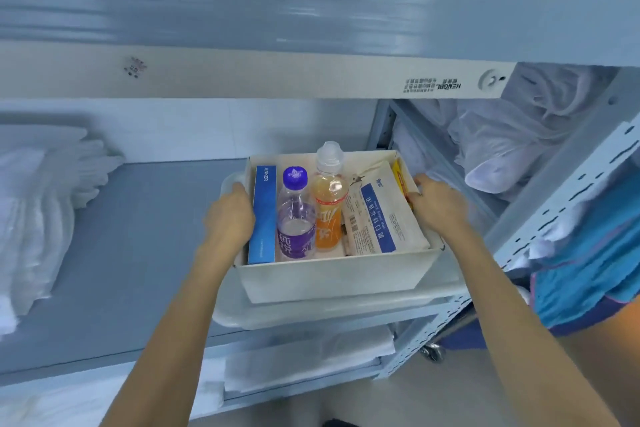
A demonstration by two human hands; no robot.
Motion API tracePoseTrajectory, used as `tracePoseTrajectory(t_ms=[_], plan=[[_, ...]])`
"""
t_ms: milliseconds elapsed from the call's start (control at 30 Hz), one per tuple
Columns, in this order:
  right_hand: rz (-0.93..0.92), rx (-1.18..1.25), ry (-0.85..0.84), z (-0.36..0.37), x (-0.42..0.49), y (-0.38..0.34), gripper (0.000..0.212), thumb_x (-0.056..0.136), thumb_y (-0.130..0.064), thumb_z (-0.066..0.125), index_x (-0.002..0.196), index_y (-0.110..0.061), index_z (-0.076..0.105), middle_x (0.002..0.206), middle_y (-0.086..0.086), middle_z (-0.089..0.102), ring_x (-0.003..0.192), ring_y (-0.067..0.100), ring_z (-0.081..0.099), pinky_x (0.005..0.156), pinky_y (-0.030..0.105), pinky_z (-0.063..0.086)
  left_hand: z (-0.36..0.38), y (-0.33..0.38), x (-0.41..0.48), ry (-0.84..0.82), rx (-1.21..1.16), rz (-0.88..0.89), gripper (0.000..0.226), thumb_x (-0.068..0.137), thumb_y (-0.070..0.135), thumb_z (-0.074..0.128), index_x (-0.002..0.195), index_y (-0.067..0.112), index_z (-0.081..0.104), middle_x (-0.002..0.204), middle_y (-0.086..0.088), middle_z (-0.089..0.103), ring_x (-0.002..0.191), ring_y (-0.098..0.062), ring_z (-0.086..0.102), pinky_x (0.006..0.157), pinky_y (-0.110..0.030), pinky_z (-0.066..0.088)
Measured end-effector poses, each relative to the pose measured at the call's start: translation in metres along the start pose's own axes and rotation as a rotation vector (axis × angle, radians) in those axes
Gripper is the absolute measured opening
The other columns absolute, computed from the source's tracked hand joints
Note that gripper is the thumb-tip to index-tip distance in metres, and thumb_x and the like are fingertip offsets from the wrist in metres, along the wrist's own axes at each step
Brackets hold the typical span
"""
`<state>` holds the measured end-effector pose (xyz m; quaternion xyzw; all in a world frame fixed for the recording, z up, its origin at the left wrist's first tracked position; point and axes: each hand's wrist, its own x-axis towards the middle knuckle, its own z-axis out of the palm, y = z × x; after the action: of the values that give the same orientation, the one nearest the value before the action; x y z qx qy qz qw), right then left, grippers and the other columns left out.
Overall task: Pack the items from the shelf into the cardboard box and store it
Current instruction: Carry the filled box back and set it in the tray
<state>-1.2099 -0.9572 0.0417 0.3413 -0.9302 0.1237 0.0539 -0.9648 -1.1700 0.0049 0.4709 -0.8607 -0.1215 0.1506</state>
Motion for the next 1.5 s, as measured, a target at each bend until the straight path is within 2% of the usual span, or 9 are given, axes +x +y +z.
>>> tracePoseTrajectory(t_ms=[200, 400, 533, 800, 933, 1033, 1167, 1300, 1500], plan=[[-0.013, 0.015, -0.088, 0.038, 0.041, 0.015, 0.023, 0.092, -0.025, 0.042, 0.108, -0.011, 0.050, 0.108, 0.020, 0.058, 0.105, 0.038, 0.053, 0.075, 0.038, 0.042, 0.034, 0.011, 0.018, -0.013, 0.040, -0.054, 0.023, 0.093, 0.005, 0.035, 0.113, -0.003, 0.043, 0.105, -0.028, 0.060, 0.094, -0.045, 0.057, 0.067, -0.040, 0.038], [-0.009, -0.048, -0.200, 0.084, 0.045, 0.045, 0.020, 0.094, -0.026, 0.035, 0.107, -0.014, 0.045, 0.102, 0.014, 0.064, 0.089, 0.032, 0.058, 0.067, 0.031, 0.035, 0.087, 0.026, 0.008, -0.098, 0.058, -0.124, 0.022, 0.095, 0.010, 0.035, 0.115, 0.002, 0.041, 0.108, -0.023, 0.061, 0.096, -0.039, 0.060, 0.074, -0.042, 0.046], [0.011, -0.058, -0.251, 0.109, 0.040, 0.064, 0.009, 0.095, -0.026, 0.035, 0.088, -0.020, 0.036, 0.092, 0.008, 0.064, 0.069, 0.023, 0.048, 0.062, 0.030, 0.034, 0.118, 0.033, -0.002, -0.194, 0.056, -0.165, 0.018, 0.096, 0.013, 0.037, 0.111, 0.006, 0.043, 0.108, -0.017, 0.061, 0.095, -0.033, 0.061, 0.075, -0.038, 0.047], [0.065, -0.018, -0.290, 0.128, 0.029, 0.085, 0.017, 0.097, -0.037, 0.033, 0.098, -0.021, 0.040, 0.086, 0.001, 0.059, 0.078, 0.021, 0.058, 0.073, 0.034, 0.047, 0.143, 0.048, -0.010, -0.217, 0.111, -0.179, 0.017, 0.095, 0.012, 0.036, 0.111, 0.007, 0.040, 0.101, -0.016, 0.063, 0.089, -0.032, 0.062, 0.067, -0.035, 0.044], [0.078, 0.015, -0.344, 0.125, 0.024, 0.093, 0.022, 0.097, -0.039, 0.035, 0.103, -0.020, 0.046, 0.087, -0.001, 0.053, 0.077, 0.018, 0.052, 0.070, 0.030, 0.040, 0.144, 0.042, -0.025, -0.151, -0.030, -0.183, 0.023, 0.098, 0.027, 0.032, 0.098, 0.007, 0.042, 0.092, -0.019, 0.063, 0.081, -0.036, 0.060, 0.068, -0.037, 0.046], [0.112, 0.146, -0.378, 0.132, 0.004, 0.099, 0.018, 0.098, -0.030, 0.040, 0.106, -0.017, 0.049, 0.092, 0.001, 0.059, 0.080, 0.020, 0.056, 0.072, 0.031, 0.046, 0.150, 0.041, -0.051, -0.082, -0.154, -0.240, 0.019, 0.096, 0.029, 0.036, 0.088, 0.012, 0.039, 0.084, -0.018, 0.063, 0.072, -0.034, 0.055, 0.063, -0.035, 0.040], [0.201, 0.359, -0.437, 0.137, -0.020, 0.107, 0.018, 0.095, -0.010, 0.037, 0.108, -0.006, 0.048, 0.099, 0.016, 0.060, 0.088, 0.031, 0.058, 0.080, 0.040, 0.050, 0.152, 0.037, -0.060, -0.108, -0.317, -0.340, 0.025, 0.096, 0.031, 0.039, 0.104, 0.011, 0.051, 0.091, -0.010, 0.063, 0.080, -0.028, 0.059, 0.073, -0.035, 0.045], [0.238, 0.484, -0.347, 0.136, -0.019, 0.109, 0.017, 0.095, -0.004, 0.036, 0.102, -0.004, 0.051, 0.095, 0.015, 0.060, 0.089, 0.032, 0.058, 0.073, 0.035, 0.047, 0.149, 0.033, -0.062, -0.196, -0.469, -0.285, 0.031, 0.096, 0.027, 0.042, 0.119, 0.012, 0.054, 0.115, -0.009, 0.064, 0.093, -0.020, 0.058, 0.084, -0.030, 0.046], [0.367, 0.635, -0.159, 0.136, -0.013, 0.117, 0.039, 0.094, 0.004, 0.030, 0.125, -0.006, 0.052, 0.115, 0.018, 0.062, 0.102, 0.034, 0.058, 0.075, 0.029, 0.042, 0.149, 0.037, -0.058, -0.389, -0.655, -0.227, 0.043, 0.093, 0.026, 0.051, 0.134, 0.015, 0.047, 0.131, -0.005, 0.056, 0.101, -0.009, 0.051, 0.087, -0.020, 0.040]])
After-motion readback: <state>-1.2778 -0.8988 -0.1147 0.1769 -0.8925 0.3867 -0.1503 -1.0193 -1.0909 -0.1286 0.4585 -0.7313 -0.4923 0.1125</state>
